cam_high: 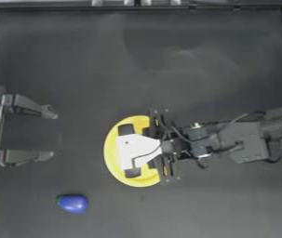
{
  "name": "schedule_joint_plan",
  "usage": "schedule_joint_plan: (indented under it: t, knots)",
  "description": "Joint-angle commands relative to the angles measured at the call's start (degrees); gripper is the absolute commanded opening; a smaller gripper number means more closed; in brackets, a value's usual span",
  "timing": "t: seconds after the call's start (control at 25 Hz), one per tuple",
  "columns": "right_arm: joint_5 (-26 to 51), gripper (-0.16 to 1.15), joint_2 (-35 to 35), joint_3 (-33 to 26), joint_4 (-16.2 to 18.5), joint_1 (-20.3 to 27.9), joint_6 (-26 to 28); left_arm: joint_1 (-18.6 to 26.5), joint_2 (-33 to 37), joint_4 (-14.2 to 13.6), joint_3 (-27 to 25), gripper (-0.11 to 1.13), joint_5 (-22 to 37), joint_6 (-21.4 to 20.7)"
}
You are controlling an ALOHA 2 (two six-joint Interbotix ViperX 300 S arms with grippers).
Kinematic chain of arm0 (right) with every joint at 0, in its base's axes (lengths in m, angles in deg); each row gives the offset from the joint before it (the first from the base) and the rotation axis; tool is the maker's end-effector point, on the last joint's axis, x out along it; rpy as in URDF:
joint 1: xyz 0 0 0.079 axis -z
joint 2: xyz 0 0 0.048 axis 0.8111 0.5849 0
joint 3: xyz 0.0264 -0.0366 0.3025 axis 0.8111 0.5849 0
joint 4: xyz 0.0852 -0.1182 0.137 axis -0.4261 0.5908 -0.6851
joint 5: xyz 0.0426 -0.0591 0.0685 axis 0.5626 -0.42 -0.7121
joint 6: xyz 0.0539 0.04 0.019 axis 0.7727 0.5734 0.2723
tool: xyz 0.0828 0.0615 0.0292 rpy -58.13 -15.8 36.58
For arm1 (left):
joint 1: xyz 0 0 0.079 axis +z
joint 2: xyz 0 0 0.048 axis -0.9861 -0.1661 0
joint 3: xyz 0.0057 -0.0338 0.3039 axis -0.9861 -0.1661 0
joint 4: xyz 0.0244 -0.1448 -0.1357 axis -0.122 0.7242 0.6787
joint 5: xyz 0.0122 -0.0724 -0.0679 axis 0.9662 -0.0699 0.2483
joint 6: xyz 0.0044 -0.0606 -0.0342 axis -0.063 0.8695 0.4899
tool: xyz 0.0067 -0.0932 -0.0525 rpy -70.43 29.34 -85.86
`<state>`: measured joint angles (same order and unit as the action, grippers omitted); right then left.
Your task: Put brown chicken wing on plate
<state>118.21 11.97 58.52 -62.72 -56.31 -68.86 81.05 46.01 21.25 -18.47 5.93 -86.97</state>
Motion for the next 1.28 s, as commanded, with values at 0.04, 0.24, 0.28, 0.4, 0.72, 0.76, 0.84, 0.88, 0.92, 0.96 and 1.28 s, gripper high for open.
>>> schedule_joint_plan:
  t: [0.04,0.24,0.28,0.4,0.72,0.76,0.84,0.88,0.92,0.96,1.28]
  knots:
    - [-1.1,0.24,0.6,-2.1,-1.2,1.0,-1.5,0.1,-1.3,0.0,1.4,1.03,-0.5,0.0]
    - [-2.2,0.24,2.5,-3.0,-1.9,1.8,-3.2,0.4,-1.4,0.0,1.4,1.03,-0.6,0.0]
    - [-2.1,0.24,3.0,-3.2,-1.9,1.9,-3.3,0.4,-1.4,0.0,1.4,1.03,-0.6,0.0]
    - [-2.3,0.24,4.1,-3.8,-1.9,2.1,-3.4,0.4,-1.4,0.0,1.4,1.03,-0.6,0.0]
    - [-3.2,0.29,4.7,-4.0,-3.3,2.1,-3.4,0.4,-1.4,0.0,1.4,1.03,-0.5,0.1]
    - [-3.2,0.31,4.7,-4.1,-3.5,2.1,-3.4,0.4,-1.4,0.1,1.4,1.03,-0.5,0.1]
    - [-3.3,0.38,5.2,-4.1,-4.0,2.2,-3.4,0.4,-1.4,0.0,1.2,1.03,-0.6,0.1]
    - [-3.3,0.43,5.4,-4.1,-4.0,2.2,-3.4,0.4,-1.4,0.0,1.2,1.03,-0.6,0.1]
    - [-3.4,0.48,5.4,-4.2,-4.4,2.2,-3.4,0.4,-1.4,0.0,1.1,1.03,-0.6,0.1]
    - [-3.5,0.55,5.4,-4.3,-4.7,2.3,-3.4,0.4,-1.4,0.0,1.1,1.03,-0.5,0.1]
    - [-5.4,1.04,5.0,-4.5,-7.0,3.5,-3.3,0.4,-1.4,0.1,1.0,1.03,-0.6,0.1]
